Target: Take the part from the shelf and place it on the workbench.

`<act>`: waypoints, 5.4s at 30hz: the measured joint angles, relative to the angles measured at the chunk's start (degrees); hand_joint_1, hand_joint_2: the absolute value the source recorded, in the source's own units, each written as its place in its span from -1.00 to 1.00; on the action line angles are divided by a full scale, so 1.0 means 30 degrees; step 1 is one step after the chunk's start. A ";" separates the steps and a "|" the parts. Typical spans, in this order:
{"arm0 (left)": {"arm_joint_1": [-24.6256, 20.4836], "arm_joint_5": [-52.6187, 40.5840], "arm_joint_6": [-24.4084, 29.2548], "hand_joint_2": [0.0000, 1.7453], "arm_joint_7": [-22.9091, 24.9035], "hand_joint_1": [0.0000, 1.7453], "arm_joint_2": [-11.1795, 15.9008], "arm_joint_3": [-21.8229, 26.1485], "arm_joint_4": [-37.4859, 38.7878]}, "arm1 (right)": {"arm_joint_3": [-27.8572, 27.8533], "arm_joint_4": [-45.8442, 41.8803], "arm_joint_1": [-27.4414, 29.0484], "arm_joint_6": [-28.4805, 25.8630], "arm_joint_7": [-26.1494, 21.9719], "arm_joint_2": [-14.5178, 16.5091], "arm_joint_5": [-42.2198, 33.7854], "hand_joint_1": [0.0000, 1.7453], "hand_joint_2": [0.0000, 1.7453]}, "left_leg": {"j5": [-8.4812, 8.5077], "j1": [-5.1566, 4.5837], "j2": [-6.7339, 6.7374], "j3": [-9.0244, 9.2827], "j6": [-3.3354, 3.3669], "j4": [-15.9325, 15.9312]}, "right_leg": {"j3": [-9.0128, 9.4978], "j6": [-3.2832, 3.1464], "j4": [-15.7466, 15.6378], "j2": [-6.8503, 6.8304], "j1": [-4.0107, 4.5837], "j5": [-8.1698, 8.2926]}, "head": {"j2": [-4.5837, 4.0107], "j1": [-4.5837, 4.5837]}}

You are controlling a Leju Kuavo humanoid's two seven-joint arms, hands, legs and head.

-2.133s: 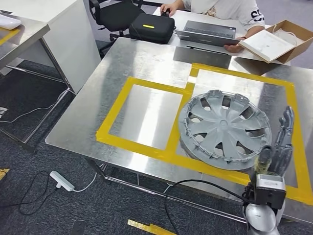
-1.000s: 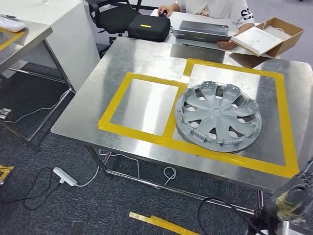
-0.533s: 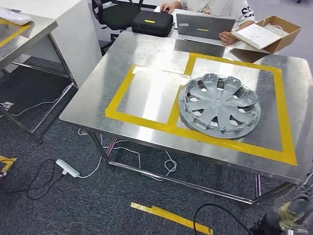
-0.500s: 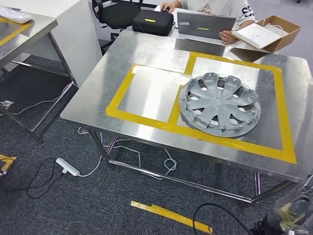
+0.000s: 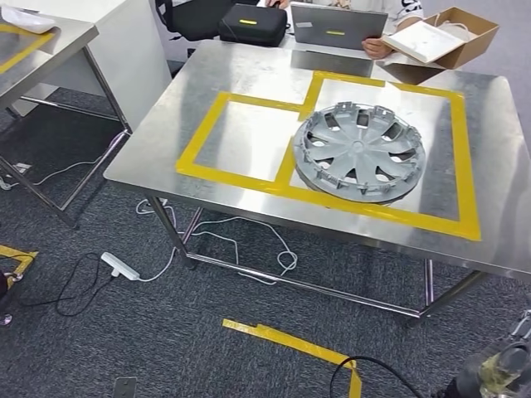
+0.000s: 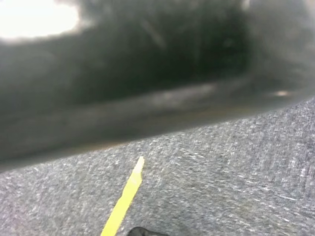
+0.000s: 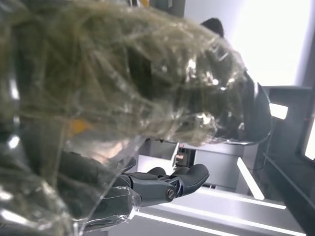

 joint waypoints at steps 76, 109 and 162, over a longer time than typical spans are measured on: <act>0.0112 0.1069 0.0321 -1.00 -0.0603 -1.00 -0.0701 0.1843 -0.0153 | -2.0046 3.1869 -0.7600 0.0521 0.8998 -0.0397 1.1524 -1.00 -1.00 | -0.1299 0.0281 -0.0220 0.2392 0.0487 -0.0318 | -0.2289 0.0340 0.1917 0.0491 0.0156 0.0314 | 0.0000 0.0202; 0.0166 0.1286 0.0462 -1.00 -0.0515 -1.00 -0.0714 0.2033 -0.0153 | -1.8740 3.3255 -0.7700 0.1730 1.1014 -0.0836 1.3386 -1.00 -1.00 | -0.1291 0.0460 0.0012 0.2430 0.0574 -0.0310 | -0.3931 0.0562 0.4769 0.0343 -0.0288 -0.1093 | 0.0000 0.0557; 0.0327 0.1209 0.0607 -1.00 0.0170 -1.00 -0.0814 0.2382 -0.0151 | -1.6952 3.3771 -0.7651 0.4497 1.2836 -0.0703 1.5509 -1.00 -1.00 | -0.1227 0.0351 -0.0785 0.1477 -0.0027 0.0995 | -0.2134 -0.0348 0.1484 0.1386 0.0260 0.0937 | 0.0000 0.0339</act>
